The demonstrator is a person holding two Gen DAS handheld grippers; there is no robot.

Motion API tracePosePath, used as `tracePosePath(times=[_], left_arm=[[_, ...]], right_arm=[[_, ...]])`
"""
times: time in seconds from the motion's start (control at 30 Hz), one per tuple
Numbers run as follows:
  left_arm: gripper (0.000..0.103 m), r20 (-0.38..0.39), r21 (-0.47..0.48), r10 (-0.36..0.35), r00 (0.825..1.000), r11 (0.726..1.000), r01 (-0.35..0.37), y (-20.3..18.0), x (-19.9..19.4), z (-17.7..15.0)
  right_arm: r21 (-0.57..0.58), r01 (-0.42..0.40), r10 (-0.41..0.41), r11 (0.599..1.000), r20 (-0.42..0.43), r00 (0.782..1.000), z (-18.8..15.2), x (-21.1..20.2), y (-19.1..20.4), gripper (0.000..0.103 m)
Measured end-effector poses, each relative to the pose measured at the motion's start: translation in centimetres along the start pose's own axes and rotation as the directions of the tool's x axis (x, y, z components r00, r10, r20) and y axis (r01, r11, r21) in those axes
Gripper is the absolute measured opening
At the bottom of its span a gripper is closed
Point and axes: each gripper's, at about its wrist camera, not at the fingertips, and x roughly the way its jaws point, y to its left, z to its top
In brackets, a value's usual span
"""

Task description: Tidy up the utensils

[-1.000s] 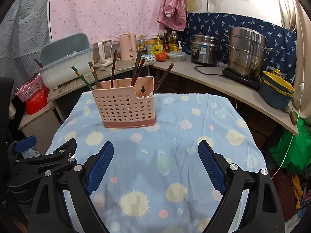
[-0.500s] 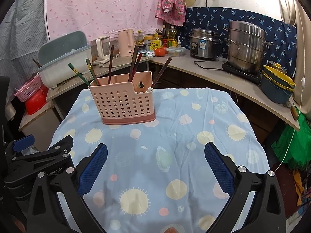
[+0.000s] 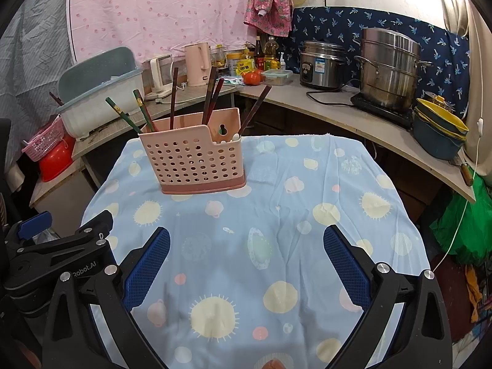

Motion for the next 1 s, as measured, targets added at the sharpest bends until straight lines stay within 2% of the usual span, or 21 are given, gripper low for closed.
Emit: tracePosePath(times=[1.0], left_arm=[[0.096, 0.011, -0.01, 0.014, 1.0, 1.0, -0.014, 0.11, -0.23, -0.06]], right_arm=[[-0.001, 0.001, -0.001, 1.0, -0.003, 1.0, -0.18, 0.03, -0.1, 0.096]])
